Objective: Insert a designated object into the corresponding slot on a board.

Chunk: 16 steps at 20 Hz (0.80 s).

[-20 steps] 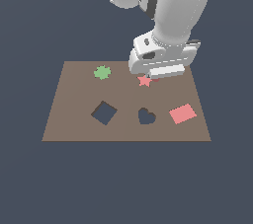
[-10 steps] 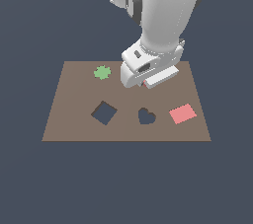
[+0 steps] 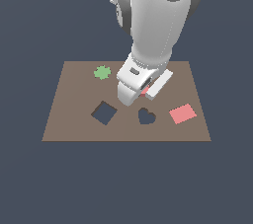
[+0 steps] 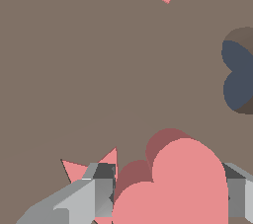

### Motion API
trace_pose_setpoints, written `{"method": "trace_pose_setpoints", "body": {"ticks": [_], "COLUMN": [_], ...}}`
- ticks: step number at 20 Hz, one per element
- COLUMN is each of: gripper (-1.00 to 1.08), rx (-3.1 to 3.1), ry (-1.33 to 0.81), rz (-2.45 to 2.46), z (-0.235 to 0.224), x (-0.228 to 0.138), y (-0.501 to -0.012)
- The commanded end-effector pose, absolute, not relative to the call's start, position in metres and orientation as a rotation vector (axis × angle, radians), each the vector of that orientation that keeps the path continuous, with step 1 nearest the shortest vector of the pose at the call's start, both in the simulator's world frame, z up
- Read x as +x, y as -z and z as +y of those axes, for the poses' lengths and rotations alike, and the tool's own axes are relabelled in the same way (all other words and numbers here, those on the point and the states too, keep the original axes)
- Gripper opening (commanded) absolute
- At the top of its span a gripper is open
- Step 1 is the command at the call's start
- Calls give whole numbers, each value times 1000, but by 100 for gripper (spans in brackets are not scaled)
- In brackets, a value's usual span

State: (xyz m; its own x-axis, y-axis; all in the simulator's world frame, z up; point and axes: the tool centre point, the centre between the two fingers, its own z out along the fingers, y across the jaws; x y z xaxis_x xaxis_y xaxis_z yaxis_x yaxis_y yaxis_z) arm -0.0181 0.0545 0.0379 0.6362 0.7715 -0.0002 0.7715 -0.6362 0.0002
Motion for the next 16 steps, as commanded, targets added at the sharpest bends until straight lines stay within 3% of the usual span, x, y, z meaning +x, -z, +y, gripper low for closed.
{"method": "trace_pose_setpoints", "body": {"ticks": [1, 16], "gripper": [-100, -100], "rx": [2775, 2338], "ry": [-1, 1], "rz": [1472, 2098], "z": [51, 52], "x": [-8, 50], "y": [-39, -40]}}
